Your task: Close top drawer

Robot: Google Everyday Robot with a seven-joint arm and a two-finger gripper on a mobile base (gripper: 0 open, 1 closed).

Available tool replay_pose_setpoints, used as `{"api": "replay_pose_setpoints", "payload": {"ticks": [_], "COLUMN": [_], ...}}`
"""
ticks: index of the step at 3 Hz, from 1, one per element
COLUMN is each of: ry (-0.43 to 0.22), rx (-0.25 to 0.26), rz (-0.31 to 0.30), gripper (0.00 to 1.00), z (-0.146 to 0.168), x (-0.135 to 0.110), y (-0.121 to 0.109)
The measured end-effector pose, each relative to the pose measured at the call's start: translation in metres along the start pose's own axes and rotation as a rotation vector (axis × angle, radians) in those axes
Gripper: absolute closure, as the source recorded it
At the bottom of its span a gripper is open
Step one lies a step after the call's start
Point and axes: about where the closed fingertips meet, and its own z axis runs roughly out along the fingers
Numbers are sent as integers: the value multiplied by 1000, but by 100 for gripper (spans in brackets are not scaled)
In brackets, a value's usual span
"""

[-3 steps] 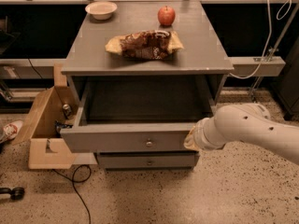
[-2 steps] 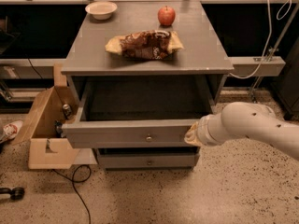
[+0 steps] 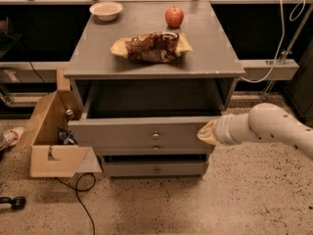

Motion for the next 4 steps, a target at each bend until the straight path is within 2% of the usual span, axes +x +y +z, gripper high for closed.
{"api": "replay_pose_setpoints", "payload": {"ticks": [2,4], "ry": [-79,-105], "rx": [39,124], "rz": [103,192], "gripper": [100,100], "z": [25,41], "x": [19,42], "y": [-40,-89]}}
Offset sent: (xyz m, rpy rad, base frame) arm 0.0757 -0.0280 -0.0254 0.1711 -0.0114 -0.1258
